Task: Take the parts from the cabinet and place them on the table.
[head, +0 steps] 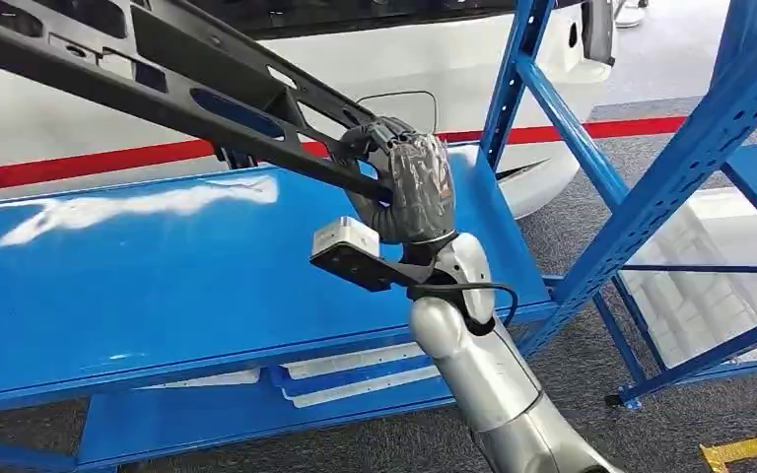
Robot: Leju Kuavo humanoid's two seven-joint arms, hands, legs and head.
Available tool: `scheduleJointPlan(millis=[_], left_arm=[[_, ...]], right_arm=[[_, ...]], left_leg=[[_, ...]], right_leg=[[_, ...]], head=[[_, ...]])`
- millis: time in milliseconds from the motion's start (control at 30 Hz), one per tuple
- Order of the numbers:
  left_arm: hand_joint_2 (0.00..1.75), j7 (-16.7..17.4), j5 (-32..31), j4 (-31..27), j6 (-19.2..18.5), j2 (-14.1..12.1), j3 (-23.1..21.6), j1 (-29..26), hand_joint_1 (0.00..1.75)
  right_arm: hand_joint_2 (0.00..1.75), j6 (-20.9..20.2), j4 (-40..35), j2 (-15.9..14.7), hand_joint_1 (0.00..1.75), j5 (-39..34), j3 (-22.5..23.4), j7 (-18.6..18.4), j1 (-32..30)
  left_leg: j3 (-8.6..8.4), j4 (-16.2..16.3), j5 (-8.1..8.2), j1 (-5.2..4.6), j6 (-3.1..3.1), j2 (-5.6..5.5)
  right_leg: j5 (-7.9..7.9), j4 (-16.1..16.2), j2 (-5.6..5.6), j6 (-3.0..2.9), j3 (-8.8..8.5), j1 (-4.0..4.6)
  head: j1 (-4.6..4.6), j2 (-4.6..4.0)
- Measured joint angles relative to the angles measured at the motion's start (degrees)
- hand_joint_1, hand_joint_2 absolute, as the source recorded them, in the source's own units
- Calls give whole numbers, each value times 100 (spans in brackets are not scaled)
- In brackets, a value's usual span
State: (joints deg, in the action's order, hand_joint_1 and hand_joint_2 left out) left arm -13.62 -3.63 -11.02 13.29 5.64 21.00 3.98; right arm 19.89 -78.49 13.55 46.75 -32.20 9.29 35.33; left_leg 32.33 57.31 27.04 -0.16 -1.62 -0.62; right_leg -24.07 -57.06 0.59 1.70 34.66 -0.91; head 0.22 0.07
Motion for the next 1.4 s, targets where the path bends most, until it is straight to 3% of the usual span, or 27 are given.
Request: scheduleJointPlan(millis=[67,100,133,200,233,267,300,367,400,700,767,800,833,867,900,933,967,1000,1033,1133,1167,1200,1233,1300,1333,1367,1400], left_arm=[[175,52,20,2,-20,-20,13,-3,0],[175,68,39,2,-61,-24,24,-3,0],[175,70,63,2,-96,-37,37,-3,0],[175,61,87,2,-208,-65,55,-16,0],[175,48,105,4,-267,-85,63,-25,0],[175,33,118,13,-317,-103,68,-32,0],[175,24,125,17,-361,-116,70,-43,0],[175,0,138,22,-448,-135,79,-61,0],[175,-7,144,24,-472,-142,81,-61,0],[175,-9,144,24,-485,-148,81,-61,0],[175,-13,144,24,-496,-171,85,-61,0],[175,-22,155,31,-527,-197,87,-63,0],[175,-22,157,33,-536,-201,87,-68,0],[175,-24,162,42,-544,-227,90,-82,0],[175,-31,181,42,-551,-244,90,-87,0],[175,-33,186,44,-597,-269,92,-88,0],[175,-28,186,44,-605,-299,92,-85,0],[175,-22,184,44,-612,-308,92,-77,0],[175,-7,184,44,-614,-321,90,-58,0],[175,2,179,44,-610,-336,90,-53,0],[175,2,177,44,-601,-337,90,-53,0],[175,0,175,44,-599,-337,90,-32,0],[175,-9,166,44,-581,-330,87,-19,0],[175,-24,155,46,-549,-330,87,-16,0],[175,-26,149,46,-546,-330,87,-17,0],[175,-26,136,46,-540,-330,87,-17,0],[175,-24,122,46,-533,-323,85,-16,0]], right_arm=[[175,44,-20,-2,175,-122,2,22,27],[175,72,-33,-24,175,-183,9,33,36],[175,96,-42,-46,175,-249,11,52,64],[175,184,-63,-129,175,-488,46,85,73],[175,186,-63,-193,175,-663,66,92,73],[175,186,-63,-258,175,-834,87,109,74],[175,197,-63,-304,175,-962,114,131,74],[175,284,-70,-398,175,-1211,175,269,84],[175,299,-74,-420,175,-1292,195,305,88],[175,306,-74,-431,175,-1334,203,321,90],[175,319,-74,-466,175,-1425,225,348,89],[175,341,-81,-559,175,-1562,275,411,83],[175,345,-81,-584,175,-1589,295,417,72],[175,347,-83,-636,175,-1624,332,437,70],[175,347,-83,-669,175,-1728,345,461,64],[175,347,-83,-756,175,-1879,350,503,34],[175,345,-83,-853,175,-1995,383,522,11],[175,339,-83,-872,175,-2011,389,531,13],[175,330,-87,-898,175,-2017,393,548,13],[175,332,-90,-966,175,-1995,389,592,6],[175,336,-98,-1008,175,-1989,391,592,-8],[175,339,-105,-1032,175,-1989,396,592,-18],[175,350,-118,-1113,175,-1984,411,599,-32],[175,391,-203,-1185,175,-1956,459,601,-122],[175,424,-236,-1213,175,-1930,477,605,-189],[175,459,-280,-1252,175,-1888,490,605,-262],[175,511,-336,-1289,175,-1806,511,605,-342]], left_leg=[[-42,-127,-99,57,-81,23],[-65,-172,-131,51,-80,41],[-50,-177,-154,57,-122,46],[-18,-173,-168,55,-128,50],[-2,-166,-178,53,-123,50],[8,-162,-186,54,-115,49],[17,-154,-191,55,-106,47],[45,-100,-193,61,-89,42],[55,-78,-185,61,-75,41],[60,-65,-180,60,-65,41],[92,-48,-178,34,-34,38],[129,-5,-211,31,26,30],[144,-9,-221,33,44,30],[208,37,-183,75,121,24],[461,741,456,89,202,36],[756,1732,912,108,265,40],[53,773,337,136,247,47],[-311,228,219,142,222,45],[-499,-88,343,120,202,37],[-402,-53,256,56,124,20],[-378,-86,195,46,57,24],[-348,-144,89,108,-15,68],[-278,-155,25,76,-55,62],[-141,-146,-76,65,-93,67],[-64,-139,-128,58,-99,70],[13,-130,-180,52,-103,73],[93,-119,-234,42,-103,73]], right_leg=[[-23,-11,5,36,14,48],[-123,-119,-16,32,87,25],[-318,-417,-15,-11,195,27],[-753,-1420,-17,-56,594,14],[-853,-1787,-17,-40,728,14],[-841,-1846,-17,2,720,14],[-746,-1635,-18,53,576,12],[-382,-537,-30,148,-62,-16],[-312,-239,-38,157,-231,-23],[-325,-101,-46,146,-298,-26],[-369,-32,-38,83,-381,-12],[-299,-58,-23,35,-293,28],[-300,-76,-16,30,-276,42],[-219,-28,-20,-98,-239,-67],[-151,-29,-32,-202,-149,-46],[-50,-39,-53,-243,-19,-27],[40,-58,-54,-185,100,-28],[66,-68,-52,-155,111,-28],[99,-70,-50,-132,139,3],[211,-37,-59,25,147,-21],[263,-5,-55,69,148,-9],[181,-77,-55,80,225,14],[-74,-275,-53,32,333,18],[-634,-1088,-54,-62,577,17],[-821,-1517,-54,-63,685,18],[-879,-1811,-54,-23,722,23],[-808,-1843,-53,36,635,21]], head=[[0,-2],[9,-2],[26,-2],[20,0],[22,-2],[24,-2],[24,-2],[24,-2],[26,-2],[26,-2],[17,-2],[31,-2],[11,0],[13,-2],[-31,-2],[-31,-2],[-28,0],[-33,-2],[-33,0],[-44,-2],[-35,-2],[-37,-2],[-35,-2],[22,0],[17,-2],[28,-2],[26,-2]])
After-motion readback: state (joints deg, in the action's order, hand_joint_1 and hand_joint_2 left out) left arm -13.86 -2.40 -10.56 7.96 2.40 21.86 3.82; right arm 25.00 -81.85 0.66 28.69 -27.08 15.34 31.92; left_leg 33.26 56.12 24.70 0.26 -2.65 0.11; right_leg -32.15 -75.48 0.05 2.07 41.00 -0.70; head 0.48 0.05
